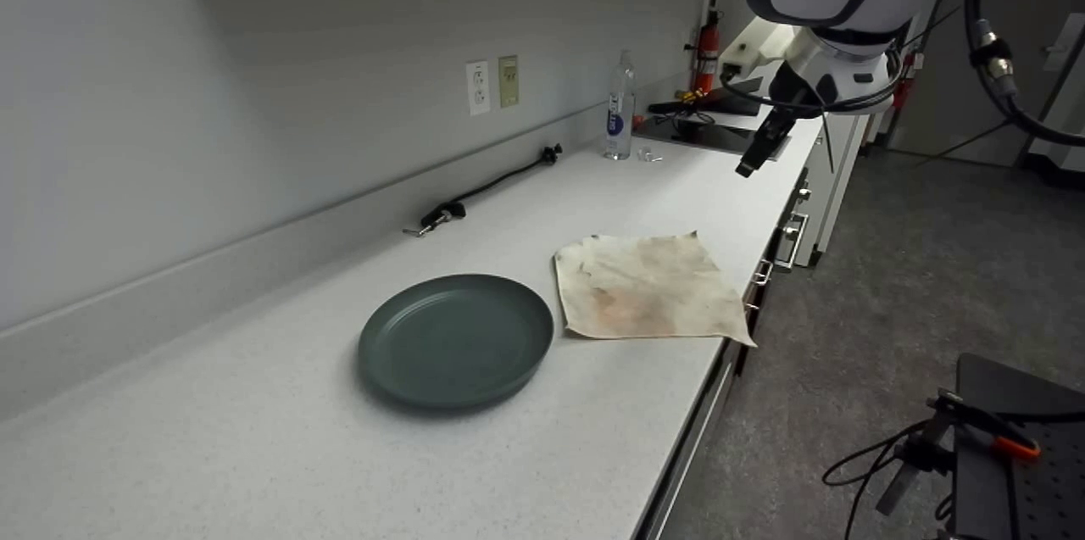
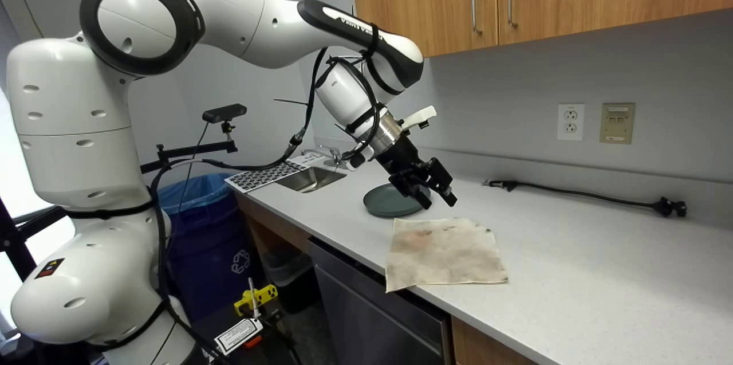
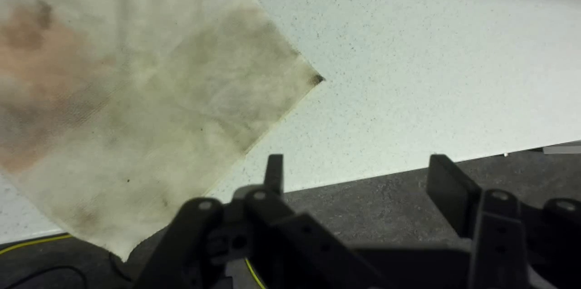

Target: Unfold the towel

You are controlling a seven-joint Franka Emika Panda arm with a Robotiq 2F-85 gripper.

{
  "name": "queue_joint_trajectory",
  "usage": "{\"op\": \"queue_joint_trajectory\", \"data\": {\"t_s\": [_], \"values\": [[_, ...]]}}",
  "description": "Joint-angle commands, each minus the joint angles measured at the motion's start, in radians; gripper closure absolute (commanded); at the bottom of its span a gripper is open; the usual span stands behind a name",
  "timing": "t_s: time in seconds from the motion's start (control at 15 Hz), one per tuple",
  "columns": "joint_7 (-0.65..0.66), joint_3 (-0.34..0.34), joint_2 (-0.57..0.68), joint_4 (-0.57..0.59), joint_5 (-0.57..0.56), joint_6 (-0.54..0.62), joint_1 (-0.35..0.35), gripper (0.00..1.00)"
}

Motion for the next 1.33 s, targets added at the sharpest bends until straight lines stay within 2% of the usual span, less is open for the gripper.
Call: {"op": "queue_joint_trajectory", "data": {"t_s": [0.0,0.2,0.27,0.8,0.87,1.27], "values": [[-0.124,-0.127,-0.029,-0.033,0.003,-0.093,0.112,0.0],[-0.196,-0.157,-0.03,-0.04,0.002,-0.145,0.137,0.0],[-0.219,-0.082,-0.032,-0.052,-0.025,-0.171,0.068,0.0],[-0.448,-0.049,-0.042,-0.096,0.054,-0.344,0.03,0.0],[-0.383,-0.074,-0.002,-0.059,0.021,-0.297,0.066,0.0],[-0.411,-0.063,-0.008,-0.071,0.032,-0.311,0.055,0.0]]}}
